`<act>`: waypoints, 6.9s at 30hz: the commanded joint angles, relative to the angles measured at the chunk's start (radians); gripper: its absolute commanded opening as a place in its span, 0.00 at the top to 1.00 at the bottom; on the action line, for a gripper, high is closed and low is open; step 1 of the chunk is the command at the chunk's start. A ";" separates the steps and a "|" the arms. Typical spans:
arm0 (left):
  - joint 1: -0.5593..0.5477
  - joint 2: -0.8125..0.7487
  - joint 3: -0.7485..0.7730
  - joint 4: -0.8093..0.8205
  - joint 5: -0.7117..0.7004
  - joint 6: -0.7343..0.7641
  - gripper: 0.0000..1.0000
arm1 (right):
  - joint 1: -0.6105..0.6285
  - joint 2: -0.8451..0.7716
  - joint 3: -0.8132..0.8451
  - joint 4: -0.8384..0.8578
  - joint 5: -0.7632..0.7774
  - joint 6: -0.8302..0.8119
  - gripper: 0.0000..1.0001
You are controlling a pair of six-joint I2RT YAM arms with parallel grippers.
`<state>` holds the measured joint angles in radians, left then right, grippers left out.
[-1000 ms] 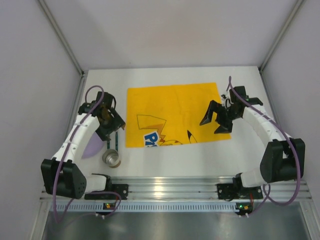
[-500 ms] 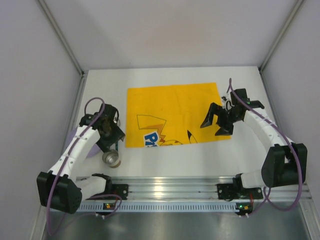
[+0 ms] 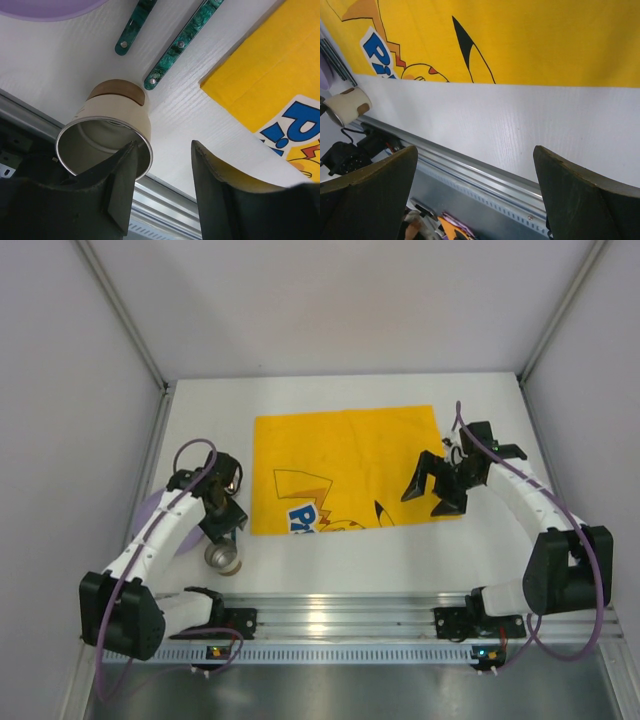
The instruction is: Set the dinner table for one person
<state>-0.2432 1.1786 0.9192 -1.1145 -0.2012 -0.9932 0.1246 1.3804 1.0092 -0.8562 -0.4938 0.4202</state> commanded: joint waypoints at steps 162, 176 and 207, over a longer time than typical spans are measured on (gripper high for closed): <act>0.346 0.377 0.400 0.034 -0.067 0.384 0.47 | -0.013 0.567 1.004 -0.165 0.535 0.020 0.00; 0.348 0.585 0.379 0.177 -0.070 0.406 0.55 | -0.014 0.129 0.411 -0.090 0.459 -0.031 0.00; -0.068 0.660 0.872 -0.120 -0.092 0.317 1.00 | -0.036 0.039 0.258 -0.115 0.439 -0.028 0.00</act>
<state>-0.1799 1.8690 1.6337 -1.1107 -0.3344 -0.6052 0.0933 1.4742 1.2808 -0.9710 -0.0544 0.3645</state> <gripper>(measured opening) 0.035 0.996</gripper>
